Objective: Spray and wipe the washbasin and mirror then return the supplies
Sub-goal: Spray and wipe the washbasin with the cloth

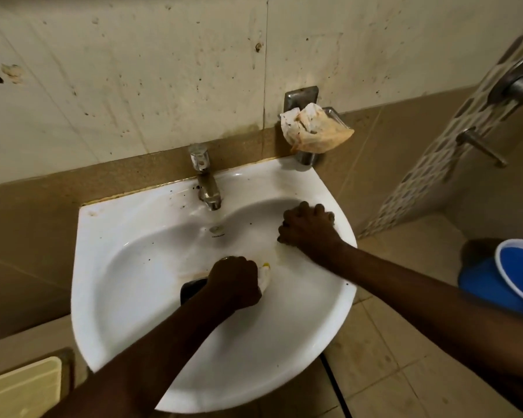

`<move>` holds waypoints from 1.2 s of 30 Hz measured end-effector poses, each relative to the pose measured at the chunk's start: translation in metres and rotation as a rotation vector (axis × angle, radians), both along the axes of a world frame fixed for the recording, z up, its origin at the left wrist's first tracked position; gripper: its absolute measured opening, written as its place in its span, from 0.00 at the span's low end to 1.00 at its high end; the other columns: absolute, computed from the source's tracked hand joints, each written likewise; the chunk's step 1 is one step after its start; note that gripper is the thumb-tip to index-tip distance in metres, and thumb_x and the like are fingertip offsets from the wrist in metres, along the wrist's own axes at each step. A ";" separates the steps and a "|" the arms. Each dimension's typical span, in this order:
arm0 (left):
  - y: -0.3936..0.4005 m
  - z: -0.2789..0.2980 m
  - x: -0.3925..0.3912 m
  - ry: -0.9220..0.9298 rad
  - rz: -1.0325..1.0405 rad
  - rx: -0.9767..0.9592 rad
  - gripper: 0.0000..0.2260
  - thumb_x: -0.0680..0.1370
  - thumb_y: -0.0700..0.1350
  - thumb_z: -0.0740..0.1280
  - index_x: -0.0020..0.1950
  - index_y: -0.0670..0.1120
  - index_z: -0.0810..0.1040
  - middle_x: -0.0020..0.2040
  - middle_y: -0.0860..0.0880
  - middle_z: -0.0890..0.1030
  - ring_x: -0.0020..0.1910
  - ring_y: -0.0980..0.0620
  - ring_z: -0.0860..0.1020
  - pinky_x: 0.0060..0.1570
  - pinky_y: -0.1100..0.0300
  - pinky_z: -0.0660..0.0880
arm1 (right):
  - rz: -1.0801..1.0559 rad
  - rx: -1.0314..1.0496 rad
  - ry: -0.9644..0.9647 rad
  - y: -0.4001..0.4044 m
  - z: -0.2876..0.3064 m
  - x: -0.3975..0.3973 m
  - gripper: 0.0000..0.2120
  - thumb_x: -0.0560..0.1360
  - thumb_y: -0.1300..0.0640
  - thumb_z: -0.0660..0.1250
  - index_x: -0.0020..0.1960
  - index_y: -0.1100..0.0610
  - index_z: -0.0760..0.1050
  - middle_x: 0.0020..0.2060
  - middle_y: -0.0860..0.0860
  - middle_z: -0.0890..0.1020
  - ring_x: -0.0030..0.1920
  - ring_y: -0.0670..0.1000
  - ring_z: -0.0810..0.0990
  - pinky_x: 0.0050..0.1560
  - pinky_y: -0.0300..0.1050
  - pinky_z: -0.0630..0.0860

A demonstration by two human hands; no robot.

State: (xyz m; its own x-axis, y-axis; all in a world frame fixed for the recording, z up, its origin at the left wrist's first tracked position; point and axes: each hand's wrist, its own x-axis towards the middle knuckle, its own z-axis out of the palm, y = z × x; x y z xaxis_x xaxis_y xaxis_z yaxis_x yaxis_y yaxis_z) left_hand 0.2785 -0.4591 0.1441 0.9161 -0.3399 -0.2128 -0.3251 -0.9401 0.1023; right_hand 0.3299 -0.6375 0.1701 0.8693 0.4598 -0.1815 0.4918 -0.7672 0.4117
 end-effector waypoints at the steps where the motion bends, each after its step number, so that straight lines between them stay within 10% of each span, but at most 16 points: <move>1: 0.001 -0.001 0.003 -0.007 0.005 -0.002 0.18 0.79 0.56 0.56 0.46 0.44 0.78 0.42 0.47 0.81 0.42 0.48 0.79 0.47 0.57 0.74 | 0.047 -0.022 -0.045 -0.003 0.002 0.001 0.13 0.81 0.45 0.55 0.56 0.47 0.76 0.56 0.50 0.75 0.57 0.59 0.74 0.50 0.51 0.70; 5: 0.003 -0.009 0.002 -0.042 0.060 -0.053 0.23 0.80 0.57 0.53 0.33 0.45 0.74 0.29 0.49 0.73 0.33 0.49 0.76 0.38 0.60 0.70 | 0.094 -0.033 0.287 -0.030 0.000 -0.029 0.12 0.78 0.47 0.59 0.61 0.45 0.73 0.58 0.50 0.72 0.57 0.60 0.70 0.47 0.52 0.62; 15: 0.016 -0.017 0.010 0.037 -0.056 0.060 0.15 0.77 0.53 0.62 0.53 0.43 0.77 0.47 0.46 0.81 0.46 0.48 0.79 0.50 0.55 0.78 | 0.161 0.155 -0.038 0.019 -0.038 0.013 0.10 0.73 0.49 0.71 0.55 0.44 0.79 0.56 0.50 0.81 0.56 0.61 0.78 0.47 0.53 0.77; 21: 0.052 -0.007 0.021 -0.023 -0.188 0.155 0.15 0.77 0.55 0.61 0.53 0.45 0.79 0.45 0.46 0.82 0.44 0.48 0.80 0.42 0.58 0.72 | -0.388 0.531 -0.013 0.017 -0.037 0.008 0.14 0.80 0.45 0.57 0.55 0.51 0.76 0.53 0.55 0.74 0.52 0.62 0.72 0.42 0.50 0.65; 24: 0.067 -0.002 0.018 -0.035 -0.279 0.210 0.16 0.78 0.55 0.59 0.54 0.45 0.77 0.47 0.46 0.81 0.45 0.48 0.79 0.40 0.58 0.69 | -0.536 0.717 0.437 0.045 -0.039 -0.022 0.14 0.78 0.46 0.61 0.61 0.49 0.73 0.56 0.55 0.70 0.57 0.63 0.68 0.54 0.56 0.71; 27: 0.083 0.008 0.013 -0.116 -0.309 0.190 0.16 0.78 0.56 0.57 0.52 0.45 0.76 0.46 0.47 0.80 0.45 0.47 0.79 0.39 0.59 0.66 | -0.401 0.541 0.741 0.061 -0.050 -0.054 0.18 0.77 0.45 0.62 0.66 0.47 0.68 0.58 0.55 0.70 0.59 0.63 0.70 0.58 0.55 0.71; 32: 0.103 0.015 0.006 0.041 -0.395 0.194 0.16 0.76 0.55 0.60 0.54 0.44 0.76 0.49 0.46 0.80 0.49 0.46 0.79 0.44 0.60 0.68 | -0.657 0.554 0.248 0.037 -0.036 -0.030 0.17 0.76 0.50 0.63 0.64 0.48 0.70 0.57 0.54 0.70 0.57 0.63 0.69 0.47 0.52 0.66; 36: 0.103 0.018 -0.004 0.133 -0.509 0.219 0.14 0.78 0.56 0.59 0.46 0.47 0.76 0.37 0.49 0.76 0.45 0.46 0.80 0.44 0.59 0.73 | -0.515 0.510 0.568 0.075 -0.047 -0.072 0.22 0.75 0.51 0.67 0.67 0.48 0.66 0.60 0.53 0.70 0.61 0.62 0.70 0.57 0.53 0.72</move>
State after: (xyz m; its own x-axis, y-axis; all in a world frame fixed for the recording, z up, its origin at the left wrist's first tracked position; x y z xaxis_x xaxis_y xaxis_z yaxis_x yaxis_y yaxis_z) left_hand 0.2748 -0.3564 0.1621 0.6087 -0.6665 -0.4303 -0.7403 -0.6722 -0.0060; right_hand 0.2577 -0.5625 0.1231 0.8312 0.1825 -0.5252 0.0639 -0.9697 -0.2358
